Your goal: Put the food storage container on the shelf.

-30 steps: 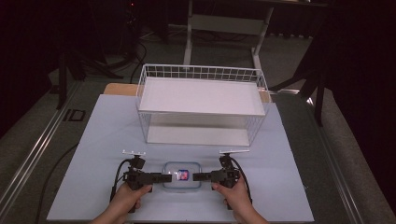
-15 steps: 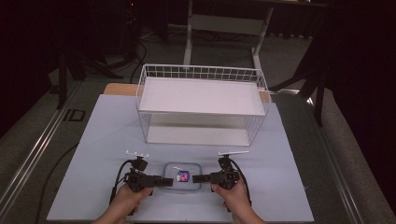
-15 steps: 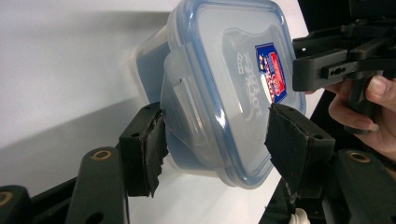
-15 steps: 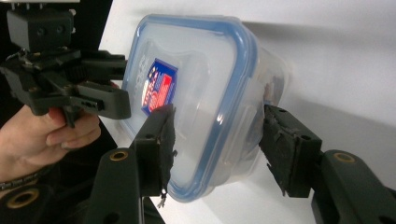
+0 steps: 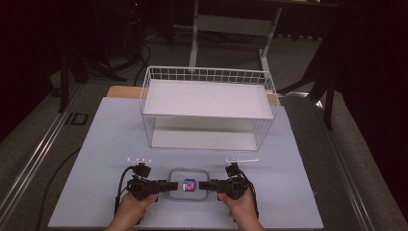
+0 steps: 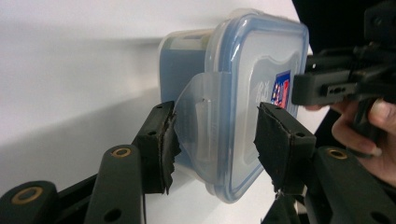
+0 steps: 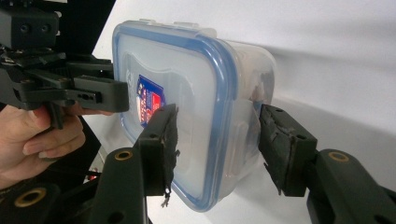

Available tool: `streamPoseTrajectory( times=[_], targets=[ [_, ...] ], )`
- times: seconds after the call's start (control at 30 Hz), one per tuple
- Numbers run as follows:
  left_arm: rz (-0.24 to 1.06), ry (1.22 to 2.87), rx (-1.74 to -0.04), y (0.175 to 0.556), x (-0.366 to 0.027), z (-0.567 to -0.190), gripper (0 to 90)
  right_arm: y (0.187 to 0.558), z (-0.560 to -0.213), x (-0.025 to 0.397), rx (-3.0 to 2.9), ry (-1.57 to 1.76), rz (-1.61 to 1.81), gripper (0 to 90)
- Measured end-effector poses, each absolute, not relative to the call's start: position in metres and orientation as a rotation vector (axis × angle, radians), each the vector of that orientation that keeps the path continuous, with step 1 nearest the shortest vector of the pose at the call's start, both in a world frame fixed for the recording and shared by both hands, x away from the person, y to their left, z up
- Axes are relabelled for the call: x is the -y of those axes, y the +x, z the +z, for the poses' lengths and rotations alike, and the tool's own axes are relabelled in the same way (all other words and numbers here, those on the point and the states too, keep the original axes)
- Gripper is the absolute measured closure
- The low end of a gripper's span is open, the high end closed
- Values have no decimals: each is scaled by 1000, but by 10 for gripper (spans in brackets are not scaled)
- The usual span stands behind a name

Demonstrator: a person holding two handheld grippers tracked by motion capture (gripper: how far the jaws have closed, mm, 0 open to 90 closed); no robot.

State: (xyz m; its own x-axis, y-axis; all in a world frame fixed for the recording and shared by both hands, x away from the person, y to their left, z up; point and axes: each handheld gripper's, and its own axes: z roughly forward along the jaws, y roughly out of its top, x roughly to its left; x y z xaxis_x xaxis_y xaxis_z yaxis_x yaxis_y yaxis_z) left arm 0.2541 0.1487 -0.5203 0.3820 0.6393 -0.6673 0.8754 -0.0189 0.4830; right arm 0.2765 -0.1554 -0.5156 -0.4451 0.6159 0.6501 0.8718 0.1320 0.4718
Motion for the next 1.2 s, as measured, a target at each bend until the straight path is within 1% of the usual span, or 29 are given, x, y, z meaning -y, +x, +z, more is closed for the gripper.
streamPoseTrajectory(
  times=[0.3,0.43,0.47,0.57,0.87,1.2],
  targets=[
    [-261,1729,-1273,274,-136,-502,503,289,-496,167,2167,-1446,-1303,483],
    [-237,1728,-1243,288,-128,-496,503,303,-487,177,2178,-1461,-1348,483],
    [-214,1707,-1232,294,-125,-495,503,306,-486,178,2186,-1459,-1357,483],
    [-210,1689,-1233,301,-121,-495,503,318,-482,183,2187,-1466,-1388,483],
    [-137,1662,-1196,336,-111,-502,503,349,-486,193,2175,-1491,-1445,483],
    [-122,1633,-1203,359,-108,-513,504,371,-496,194,2170,-1529,-1471,480]
  ],
)
